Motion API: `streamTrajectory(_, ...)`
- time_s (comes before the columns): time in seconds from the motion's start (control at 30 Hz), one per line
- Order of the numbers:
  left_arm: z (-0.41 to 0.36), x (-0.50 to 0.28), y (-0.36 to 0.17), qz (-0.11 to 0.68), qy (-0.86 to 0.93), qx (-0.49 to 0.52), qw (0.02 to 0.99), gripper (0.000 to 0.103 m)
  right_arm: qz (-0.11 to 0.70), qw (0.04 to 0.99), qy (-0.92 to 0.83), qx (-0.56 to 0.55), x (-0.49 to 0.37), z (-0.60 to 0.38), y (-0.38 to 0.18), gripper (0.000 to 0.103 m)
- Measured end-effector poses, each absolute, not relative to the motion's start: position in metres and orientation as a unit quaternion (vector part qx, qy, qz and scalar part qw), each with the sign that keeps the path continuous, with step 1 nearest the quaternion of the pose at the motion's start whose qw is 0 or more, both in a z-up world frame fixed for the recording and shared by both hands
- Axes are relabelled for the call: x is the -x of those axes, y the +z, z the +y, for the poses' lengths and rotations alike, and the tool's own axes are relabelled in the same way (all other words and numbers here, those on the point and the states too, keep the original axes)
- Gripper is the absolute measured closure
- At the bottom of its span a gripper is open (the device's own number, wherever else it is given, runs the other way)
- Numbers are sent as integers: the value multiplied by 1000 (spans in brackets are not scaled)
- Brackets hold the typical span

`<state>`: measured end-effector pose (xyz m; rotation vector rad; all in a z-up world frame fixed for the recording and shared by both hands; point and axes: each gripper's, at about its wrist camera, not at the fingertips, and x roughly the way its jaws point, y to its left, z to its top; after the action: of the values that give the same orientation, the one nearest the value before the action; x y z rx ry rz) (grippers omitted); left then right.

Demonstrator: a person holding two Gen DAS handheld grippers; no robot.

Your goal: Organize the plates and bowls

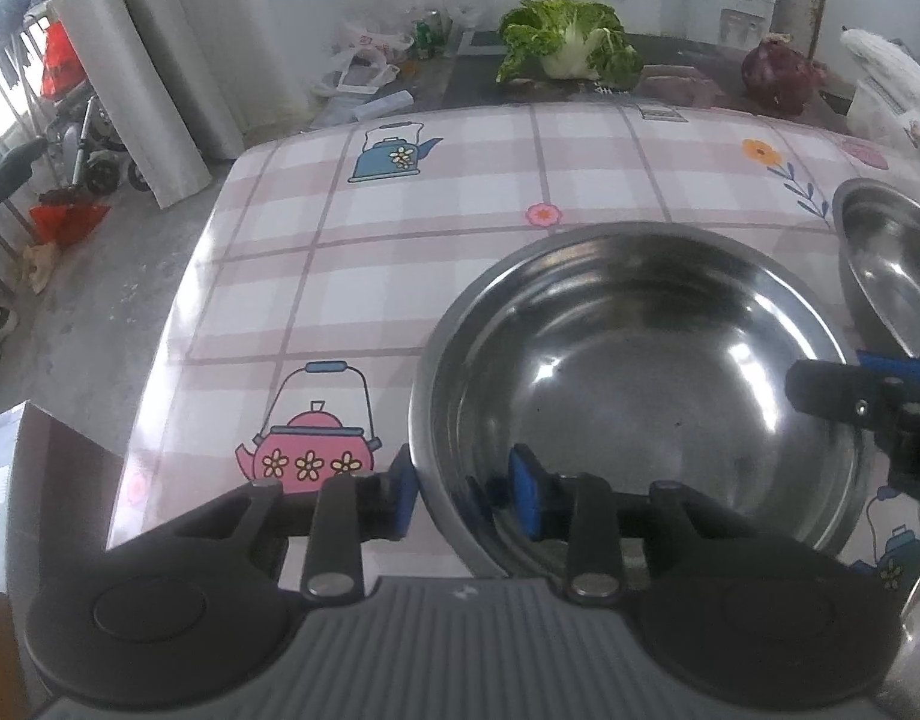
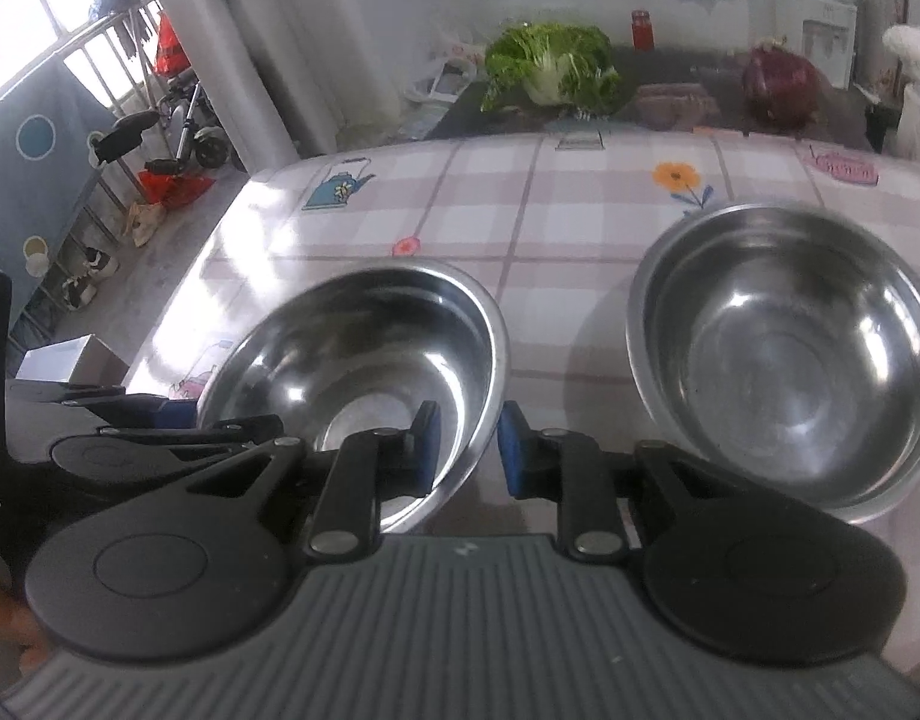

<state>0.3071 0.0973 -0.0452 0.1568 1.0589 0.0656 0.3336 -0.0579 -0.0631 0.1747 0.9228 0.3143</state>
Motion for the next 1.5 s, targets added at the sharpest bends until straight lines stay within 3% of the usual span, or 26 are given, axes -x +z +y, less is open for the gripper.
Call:
streamTrajectory(0.47,82,-294,-22,486,31,-84,869,70,421,889,157,-88,-319,-70,-41,83)
streamTrajectory(0.63,69,-290,-17,482,15,-83,872,78,412,893,156,-89,-308,-82,-32,84)
streamTrajectory(0.77,52,-286,-11,471,5,-91,877,77,409,895,158,-88,-302,-91,-28,86)
streamTrajectory(1.33,77,-315,-29,503,19,-46,863,76,456,864,148,-156,-317,-137,-60,84)
streamTrajectory(1.5,84,-322,-40,519,13,-28,854,71,481,837,154,-211,-325,-151,-75,84)
